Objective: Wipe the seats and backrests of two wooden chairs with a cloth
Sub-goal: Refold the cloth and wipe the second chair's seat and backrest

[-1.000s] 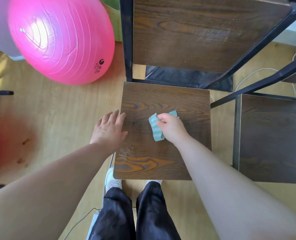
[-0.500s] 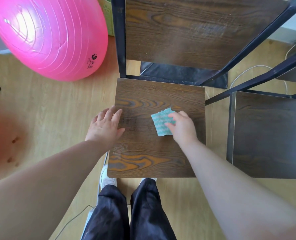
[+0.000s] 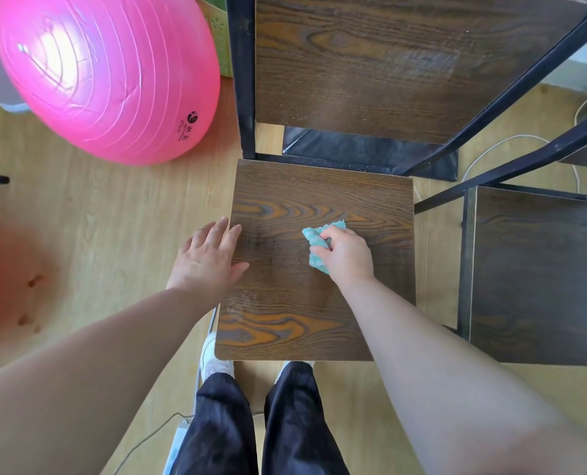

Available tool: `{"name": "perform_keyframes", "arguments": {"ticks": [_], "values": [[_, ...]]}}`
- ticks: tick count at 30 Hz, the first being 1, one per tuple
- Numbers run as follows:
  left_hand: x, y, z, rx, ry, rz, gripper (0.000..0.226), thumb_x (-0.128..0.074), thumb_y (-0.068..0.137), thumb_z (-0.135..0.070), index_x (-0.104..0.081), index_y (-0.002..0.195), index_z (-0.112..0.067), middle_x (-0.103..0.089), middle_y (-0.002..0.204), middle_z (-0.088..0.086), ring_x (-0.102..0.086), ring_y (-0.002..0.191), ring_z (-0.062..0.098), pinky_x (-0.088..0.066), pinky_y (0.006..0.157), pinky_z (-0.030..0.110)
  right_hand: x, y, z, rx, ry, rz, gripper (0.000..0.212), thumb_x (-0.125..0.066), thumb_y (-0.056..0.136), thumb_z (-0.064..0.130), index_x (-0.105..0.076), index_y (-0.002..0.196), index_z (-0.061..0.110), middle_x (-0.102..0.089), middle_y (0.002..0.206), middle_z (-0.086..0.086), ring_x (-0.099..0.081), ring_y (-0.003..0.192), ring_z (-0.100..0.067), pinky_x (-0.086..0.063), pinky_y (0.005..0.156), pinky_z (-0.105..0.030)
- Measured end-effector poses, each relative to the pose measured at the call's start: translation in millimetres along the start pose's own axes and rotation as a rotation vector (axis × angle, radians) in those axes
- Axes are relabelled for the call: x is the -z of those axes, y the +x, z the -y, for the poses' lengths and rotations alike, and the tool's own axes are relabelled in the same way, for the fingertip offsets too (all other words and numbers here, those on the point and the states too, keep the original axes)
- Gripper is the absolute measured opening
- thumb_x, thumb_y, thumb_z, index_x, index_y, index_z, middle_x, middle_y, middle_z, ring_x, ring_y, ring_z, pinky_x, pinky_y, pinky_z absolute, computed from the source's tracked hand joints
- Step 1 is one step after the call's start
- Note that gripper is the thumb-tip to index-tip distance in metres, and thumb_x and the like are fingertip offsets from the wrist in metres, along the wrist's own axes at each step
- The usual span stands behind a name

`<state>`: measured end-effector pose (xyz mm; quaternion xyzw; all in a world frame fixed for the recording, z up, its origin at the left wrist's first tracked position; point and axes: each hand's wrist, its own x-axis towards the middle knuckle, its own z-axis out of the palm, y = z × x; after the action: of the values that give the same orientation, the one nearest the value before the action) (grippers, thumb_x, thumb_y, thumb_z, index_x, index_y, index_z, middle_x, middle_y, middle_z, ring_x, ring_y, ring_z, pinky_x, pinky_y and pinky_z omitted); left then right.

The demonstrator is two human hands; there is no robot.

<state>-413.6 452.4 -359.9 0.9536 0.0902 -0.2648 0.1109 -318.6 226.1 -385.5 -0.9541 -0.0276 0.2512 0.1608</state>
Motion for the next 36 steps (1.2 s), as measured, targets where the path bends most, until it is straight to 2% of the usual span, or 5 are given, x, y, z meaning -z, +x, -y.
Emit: {"name": "perform_keyframes", "arguments": {"ticks": [10,17,23,30,36], "values": [[-2,-3,-4,-0.005,-0.019,-0.016,0.068,-0.036,0.098,-0.053,-0.008,0.154,-0.027,-0.007,0.163,0.002,-0.008,0.148,0.025,-0.021,0.118,0.044,-1,-12,-9,0.074,-0.118,-0.008,0.051,-0.059,0.093,0.039,-0.05,0.138,0.019,-0.047,0.129,-0.003,-0.055,0.11,-0.023,-0.051,0.092,-0.037],[-1,-3,-3,0.001,-0.027,-0.011,0.068,-0.036,0.098,-0.053,-0.008,0.154,-0.027,-0.005,0.163,0.001,-0.006,0.148,0.024,-0.02,0.118,0.043,-29,-27,23,0.067,-0.125,-0.06,0.033,-0.053,0.091,0.012,-0.06,0.122,0.016,-0.05,0.12,-0.005,-0.053,0.101,-0.028,-0.049,0.086,-0.037],[11,-2,4,0.023,-0.018,-0.021,0.068,-0.036,0.098,-0.054,-0.007,0.154,-0.028,-0.003,0.163,-0.001,-0.005,0.148,0.023,-0.02,0.118,0.042,-45,-45,38,0.139,0.179,0.047,0.029,-0.055,0.096,0.016,-0.063,0.124,0.019,-0.057,0.121,0.004,-0.058,0.109,-0.015,-0.054,0.091,-0.03],[48,-4,11,0.032,0.016,-0.041,0.068,-0.029,0.099,-0.056,0.0,0.154,-0.03,0.004,0.163,-0.003,-0.001,0.149,0.021,-0.017,0.118,0.039,45,-38,72,0.191,0.444,-0.363,0.031,-0.066,0.091,0.014,-0.068,0.121,0.016,-0.055,0.109,0.015,-0.058,0.1,-0.004,-0.056,0.084,-0.019],[83,-1,17,0.004,0.013,-0.121,0.065,-0.028,0.099,-0.057,-0.003,0.154,-0.032,0.004,0.163,-0.003,-0.002,0.149,0.02,-0.019,0.117,0.038,156,-5,147,0.595,0.411,-0.818,0.027,-0.064,0.091,0.01,-0.068,0.117,0.007,-0.061,0.109,-0.007,-0.058,0.101,-0.011,-0.049,0.087,-0.013]]}}
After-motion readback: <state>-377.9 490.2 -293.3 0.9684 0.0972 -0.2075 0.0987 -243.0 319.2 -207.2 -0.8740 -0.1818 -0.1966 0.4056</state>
